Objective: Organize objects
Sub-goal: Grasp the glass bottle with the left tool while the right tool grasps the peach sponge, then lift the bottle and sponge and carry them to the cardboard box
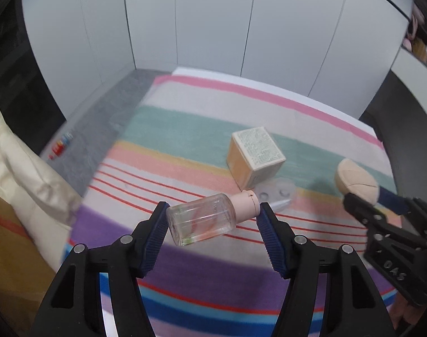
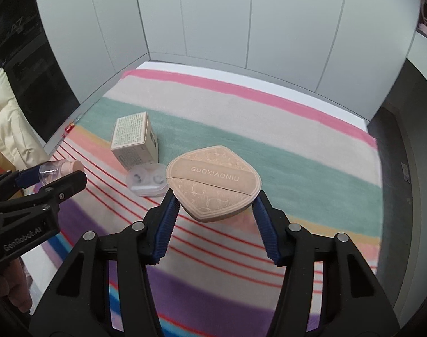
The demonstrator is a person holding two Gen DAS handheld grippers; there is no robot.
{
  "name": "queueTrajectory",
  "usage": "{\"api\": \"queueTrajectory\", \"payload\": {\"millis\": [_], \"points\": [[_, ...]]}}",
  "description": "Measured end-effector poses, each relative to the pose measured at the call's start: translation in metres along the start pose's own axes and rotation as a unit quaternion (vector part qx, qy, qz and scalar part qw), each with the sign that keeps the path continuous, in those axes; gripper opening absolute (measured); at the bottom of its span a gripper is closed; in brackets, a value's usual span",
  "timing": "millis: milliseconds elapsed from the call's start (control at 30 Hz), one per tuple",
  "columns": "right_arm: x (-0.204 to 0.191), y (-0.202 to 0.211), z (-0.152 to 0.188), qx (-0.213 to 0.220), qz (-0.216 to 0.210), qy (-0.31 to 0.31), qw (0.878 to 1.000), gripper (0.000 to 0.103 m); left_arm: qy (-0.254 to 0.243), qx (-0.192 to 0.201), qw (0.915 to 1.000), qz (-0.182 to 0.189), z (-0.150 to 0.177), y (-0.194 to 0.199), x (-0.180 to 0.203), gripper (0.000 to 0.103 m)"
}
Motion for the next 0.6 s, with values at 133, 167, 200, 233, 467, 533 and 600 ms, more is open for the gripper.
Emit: {"api": "queueTrajectory", "payload": {"millis": [133, 167, 200, 233, 467, 533, 600], "points": [[0.002, 0.029, -0.001, 0.007, 0.003, -0.009, 1.000, 0.057, -0.009, 0.007, 0.9999, 0.005, -0.005, 0.024, 0.006, 0.065], [0.002, 0.040, 0.000, 0.011, 0.004, -0.008, 1.000, 0.057, -0.009, 0.008, 0.9999, 0.007, -0.005, 0.032, 0.009, 0.065], [0.003, 0.050, 0.000, 0.015, 0.005, -0.010, 1.000, 0.057, -0.008, 0.010, 0.9999, 0.010, -0.006, 0.041, 0.010, 0.065], [0.003, 0.057, -0.002, 0.018, 0.006, -0.012, 1.000, 0.057, -0.006, 0.010, 0.9999, 0.011, -0.006, 0.045, 0.011, 0.065], [0.002, 0.106, 0.002, 0.034, 0.000, -0.030, 0.999, 0.057, 0.016, 0.020, 0.9994, 0.024, -0.004, 0.088, 0.009, 0.065], [-0.001, 0.117, 0.005, 0.036, -0.001, -0.032, 0.999, 0.057, 0.024, 0.024, 0.9990, 0.028, -0.002, 0.097, 0.008, 0.065], [-0.004, 0.129, 0.009, 0.038, -0.003, -0.034, 0.999, 0.057, 0.031, 0.029, 0.9986, 0.033, 0.001, 0.109, 0.005, 0.065]]}}
Point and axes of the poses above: each gripper's, at about its wrist camera, not at the fingertips, and y roughly against the way its jaws point, x to its right, z to its underside, the point moved 1 cm from there along -y, roughly the way its jaws point, and after that the axes turned 6 degrees about y, right-handed, at the moved point
